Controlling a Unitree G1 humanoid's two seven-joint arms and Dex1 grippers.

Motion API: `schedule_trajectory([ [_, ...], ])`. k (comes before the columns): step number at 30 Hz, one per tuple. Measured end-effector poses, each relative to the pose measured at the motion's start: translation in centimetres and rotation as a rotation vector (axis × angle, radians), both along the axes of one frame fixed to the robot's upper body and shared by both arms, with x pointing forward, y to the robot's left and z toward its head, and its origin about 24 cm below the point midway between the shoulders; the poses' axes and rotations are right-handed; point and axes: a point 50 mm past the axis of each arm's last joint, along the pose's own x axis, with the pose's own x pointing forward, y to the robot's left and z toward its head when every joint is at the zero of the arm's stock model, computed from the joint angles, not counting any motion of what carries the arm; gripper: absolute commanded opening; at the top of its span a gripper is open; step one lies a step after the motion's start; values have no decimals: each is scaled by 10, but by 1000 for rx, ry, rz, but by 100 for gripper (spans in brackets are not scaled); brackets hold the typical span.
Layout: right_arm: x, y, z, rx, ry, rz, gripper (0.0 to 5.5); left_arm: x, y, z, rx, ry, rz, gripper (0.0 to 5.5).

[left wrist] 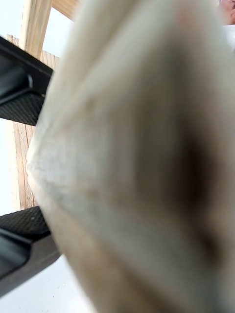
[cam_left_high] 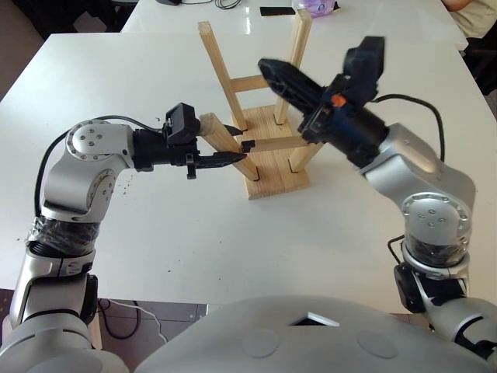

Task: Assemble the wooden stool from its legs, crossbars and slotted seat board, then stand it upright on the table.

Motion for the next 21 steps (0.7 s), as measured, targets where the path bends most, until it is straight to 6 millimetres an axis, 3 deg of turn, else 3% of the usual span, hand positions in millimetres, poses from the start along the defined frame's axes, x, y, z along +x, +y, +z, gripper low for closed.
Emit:
schedule_trajectory([
  [7, -1, -1, -28, -202, 0, -82, 0, -1, -2, 0, 6, 0, 5, 204],
  [12, -10, -1, -69, -378, 109, -68, 0, 0, -2, 0, 6, 1, 15, 204],
  [21, -9, 2, -67, -371, 106, -78, 0, 3, -2, 2, 11, 6, 18, 204],
])
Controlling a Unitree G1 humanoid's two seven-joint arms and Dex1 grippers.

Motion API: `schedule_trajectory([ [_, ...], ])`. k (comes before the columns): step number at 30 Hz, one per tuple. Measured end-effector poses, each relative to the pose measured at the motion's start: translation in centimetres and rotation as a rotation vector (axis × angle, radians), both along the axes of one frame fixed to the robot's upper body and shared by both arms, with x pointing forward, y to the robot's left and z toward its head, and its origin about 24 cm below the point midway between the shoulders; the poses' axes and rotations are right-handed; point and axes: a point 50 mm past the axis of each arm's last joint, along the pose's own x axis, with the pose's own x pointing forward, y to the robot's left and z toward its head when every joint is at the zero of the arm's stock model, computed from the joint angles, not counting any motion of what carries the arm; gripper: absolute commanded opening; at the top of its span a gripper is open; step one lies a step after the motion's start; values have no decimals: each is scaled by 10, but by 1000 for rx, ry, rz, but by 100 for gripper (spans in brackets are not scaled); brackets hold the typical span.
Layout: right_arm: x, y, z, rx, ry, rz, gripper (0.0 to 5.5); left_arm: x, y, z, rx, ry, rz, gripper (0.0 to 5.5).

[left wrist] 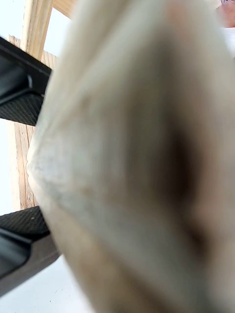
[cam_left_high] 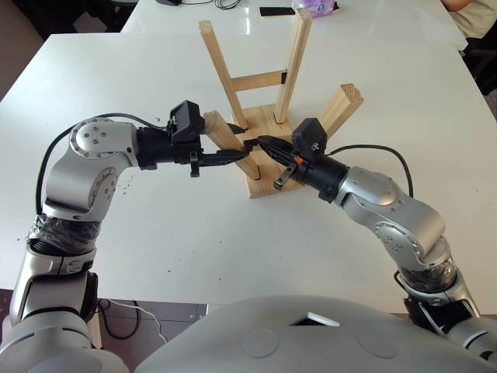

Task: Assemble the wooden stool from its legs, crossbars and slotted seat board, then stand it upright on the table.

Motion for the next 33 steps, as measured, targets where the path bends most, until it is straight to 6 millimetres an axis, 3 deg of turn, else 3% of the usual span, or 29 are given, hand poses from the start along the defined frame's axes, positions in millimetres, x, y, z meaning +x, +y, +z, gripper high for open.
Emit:
schedule_trajectory([
  [3, 8, -1, 21, 116, -44, -27, 0, 2, 1, -1, -2, 8, 5, 204],
  [5, 16, -2, 48, 198, -142, -62, 0, 4, 1, -2, -5, 14, 3, 204],
  [7, 16, -2, 57, 215, -180, -71, 0, 5, 1, -2, -7, 20, 1, 204],
  [10, 16, 1, 46, 137, -156, -77, 0, 6, 2, -3, -10, 25, 0, 204],
  [13, 12, 11, 1, -78, -46, -72, 0, 7, 1, -3, -18, 28, -3, 204],
  [14, 11, 13, -5, -109, -43, -72, 0, 8, 0, -4, -19, 32, -3, 204],
  [27, 10, 15, -1, -110, -56, -102, 0, 13, -8, -2, 32, -21, -31, 204],
  [29, 12, 15, 4, -62, -56, -111, 0, 13, -10, -1, 45, -37, -38, 204],
  [31, 14, 14, 26, 87, -76, -106, 0, 14, -11, -1, 47, -41, -43, 204],
  [33, 20, 5, 71, 298, -176, -97, 0, 15, -11, -1, 47, -43, -48, 204],
])
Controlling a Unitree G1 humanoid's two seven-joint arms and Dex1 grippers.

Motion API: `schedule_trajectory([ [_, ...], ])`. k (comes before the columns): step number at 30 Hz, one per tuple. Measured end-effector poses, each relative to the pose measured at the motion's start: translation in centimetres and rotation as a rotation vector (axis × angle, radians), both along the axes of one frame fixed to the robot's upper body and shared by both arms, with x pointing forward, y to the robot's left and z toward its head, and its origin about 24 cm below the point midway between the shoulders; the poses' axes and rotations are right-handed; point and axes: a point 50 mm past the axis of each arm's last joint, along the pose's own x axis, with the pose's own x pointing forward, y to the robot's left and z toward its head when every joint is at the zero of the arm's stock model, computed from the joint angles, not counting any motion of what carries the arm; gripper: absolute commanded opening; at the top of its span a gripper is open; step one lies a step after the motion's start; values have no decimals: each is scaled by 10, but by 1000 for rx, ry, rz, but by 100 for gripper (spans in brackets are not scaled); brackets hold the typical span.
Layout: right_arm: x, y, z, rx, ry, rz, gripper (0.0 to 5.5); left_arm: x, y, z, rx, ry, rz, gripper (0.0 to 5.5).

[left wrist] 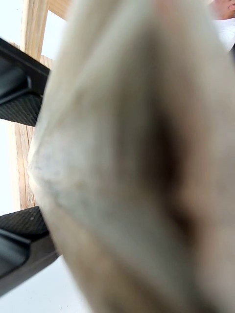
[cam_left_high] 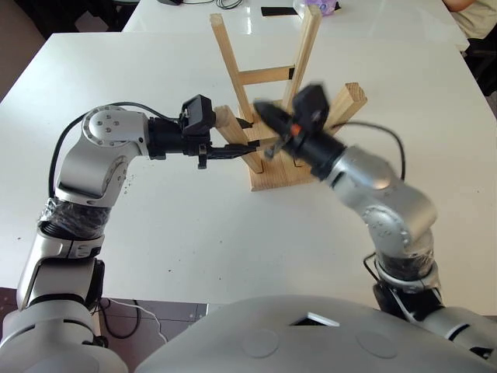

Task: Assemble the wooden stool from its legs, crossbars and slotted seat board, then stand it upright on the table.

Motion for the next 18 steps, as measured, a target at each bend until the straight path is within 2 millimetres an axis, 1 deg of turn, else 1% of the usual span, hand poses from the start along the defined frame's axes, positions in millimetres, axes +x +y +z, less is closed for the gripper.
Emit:
schedule_trajectory([
  [1, 2, -7, 15, 61, -44, 4, 0, 0, 0, 0, -1, -2, -3, 204],
  [2, 4, -19, 31, 121, -91, -6, 0, 1, 0, 0, -1, -3, -7, 204],
  [3, 5, -38, 48, 182, -141, -25, 0, 1, 0, 0, 1, -1, -12, 204],
  [5, 7, -73, 71, 248, -218, -96, 0, 2, 0, 1, 9, 0, -22, 204],
  [7, 13, -114, 81, 237, -255, -253, 0, 2, 0, 1, 22, -5, -30, 204],
  [8, 16, -127, 80, 191, -257, -333, 0, 3, 0, 2, 27, -8, -34, 204],
  [9, 21, -139, 72, 113, -235, -417, 0, 3, 0, 2, 30, -10, -36, 204],
  [10, 27, -147, 57, 0, -188, -488, 0, 3, 0, 2, 32, -12, -40, 204],
  [11, 30, -150, 41, -82, -134, -513, 0, 3, 0, 2, 32, -14, -41, 204],
  [12, 33, -150, 13, -193, -43, -520, 0, 4, 1, 2, 34, -15, -46, 204],
  [13, 33, -146, -9, -252, 30, -497, 0, 4, 1, 2, 35, -17, -50, 204],
  [14, 28, -137, -36, -293, 118, -443, 0, 5, 1, 2, 37, -17, -54, 204],
  [15, 25, -128, -47, -299, 155, -403, 0, 6, 1, 2, 39, -16, -55, 204],
  [16, 20, -118, -53, -300, 166, -353, 0, 6, 1, 3, 40, -16, -56, 204],
  [18, 7, -87, -57, -260, 163, -219, 0, 6, 2, 2, 45, -13, -56, 204],
])
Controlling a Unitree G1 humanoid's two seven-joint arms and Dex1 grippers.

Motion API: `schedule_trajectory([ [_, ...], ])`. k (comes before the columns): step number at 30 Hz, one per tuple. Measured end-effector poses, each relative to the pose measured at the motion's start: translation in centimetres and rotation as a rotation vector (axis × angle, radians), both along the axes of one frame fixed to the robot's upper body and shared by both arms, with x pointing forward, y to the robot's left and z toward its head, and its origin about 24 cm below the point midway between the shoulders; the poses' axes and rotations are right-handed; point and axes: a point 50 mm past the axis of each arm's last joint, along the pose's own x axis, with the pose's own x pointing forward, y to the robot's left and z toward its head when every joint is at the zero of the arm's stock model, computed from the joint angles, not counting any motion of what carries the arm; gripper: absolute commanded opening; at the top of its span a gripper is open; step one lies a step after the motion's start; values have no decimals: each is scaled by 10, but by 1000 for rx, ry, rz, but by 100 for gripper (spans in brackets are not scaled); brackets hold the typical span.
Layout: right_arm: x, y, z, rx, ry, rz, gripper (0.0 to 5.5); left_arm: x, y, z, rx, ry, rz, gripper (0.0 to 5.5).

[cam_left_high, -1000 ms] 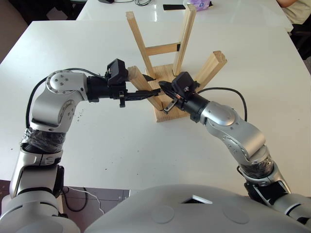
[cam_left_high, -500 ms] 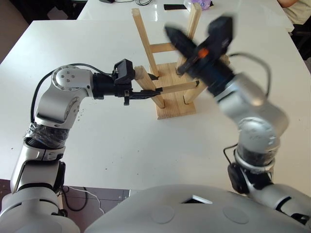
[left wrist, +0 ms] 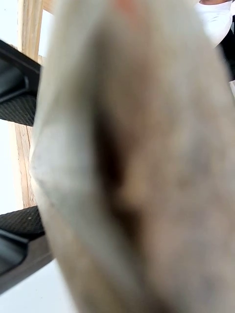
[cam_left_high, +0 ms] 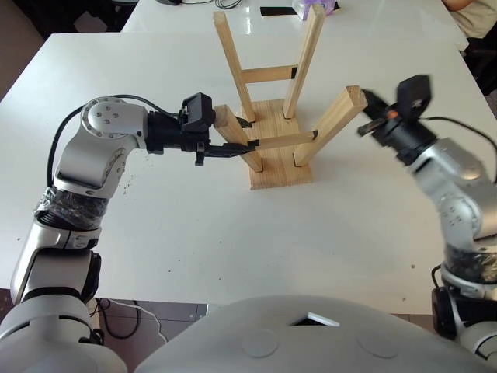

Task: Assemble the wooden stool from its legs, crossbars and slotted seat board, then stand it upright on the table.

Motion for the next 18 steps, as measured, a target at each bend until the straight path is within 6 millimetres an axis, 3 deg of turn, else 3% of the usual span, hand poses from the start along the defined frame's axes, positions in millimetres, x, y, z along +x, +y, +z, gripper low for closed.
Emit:
schedule_trajectory([
  [1, -8, 12, 2, 51, -14, 24, 0, -1, 6, 1, 28, 7, 0, 204],
  [5, -16, 27, 9, 135, -18, 49, 0, -2, 16, 5, 73, 21, 1, 204],
  [18, -25, 26, 8, 77, -14, 76, 0, -31, 14, 8, 79, 62, 73, 204],
])
